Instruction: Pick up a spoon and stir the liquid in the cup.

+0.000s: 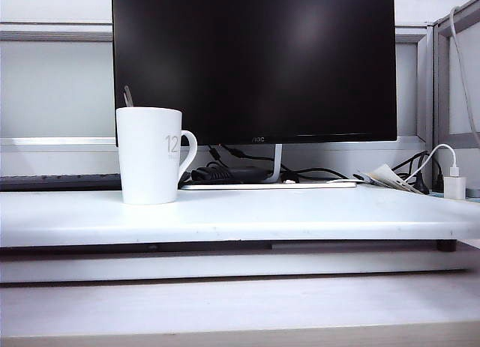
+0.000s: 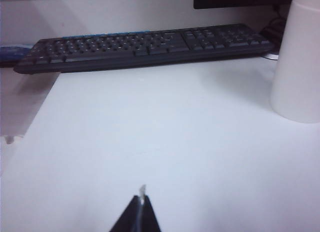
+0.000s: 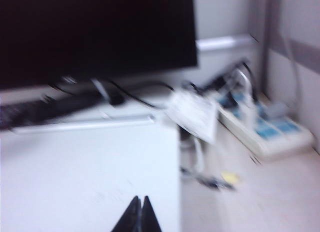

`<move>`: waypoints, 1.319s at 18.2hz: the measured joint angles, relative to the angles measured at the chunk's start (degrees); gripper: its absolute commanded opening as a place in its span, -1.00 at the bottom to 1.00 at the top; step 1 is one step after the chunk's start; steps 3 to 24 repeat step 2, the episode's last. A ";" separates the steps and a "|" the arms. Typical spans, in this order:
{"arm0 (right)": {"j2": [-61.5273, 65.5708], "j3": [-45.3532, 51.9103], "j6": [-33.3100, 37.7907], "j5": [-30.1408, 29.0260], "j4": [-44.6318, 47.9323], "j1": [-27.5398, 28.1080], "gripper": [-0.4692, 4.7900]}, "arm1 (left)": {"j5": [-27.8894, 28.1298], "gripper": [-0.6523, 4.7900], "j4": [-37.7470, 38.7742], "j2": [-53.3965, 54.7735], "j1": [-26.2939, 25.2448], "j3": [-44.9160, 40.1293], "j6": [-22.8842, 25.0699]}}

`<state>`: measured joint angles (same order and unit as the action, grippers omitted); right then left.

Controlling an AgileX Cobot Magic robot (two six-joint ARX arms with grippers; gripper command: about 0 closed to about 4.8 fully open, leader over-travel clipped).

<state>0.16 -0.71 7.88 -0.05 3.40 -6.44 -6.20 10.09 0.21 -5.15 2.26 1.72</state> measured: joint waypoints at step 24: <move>0.00 0.02 0.00 -0.07 -3.04 3.74 -0.81 | 0.00 -0.78 0.00 0.00 0.00 0.00 0.00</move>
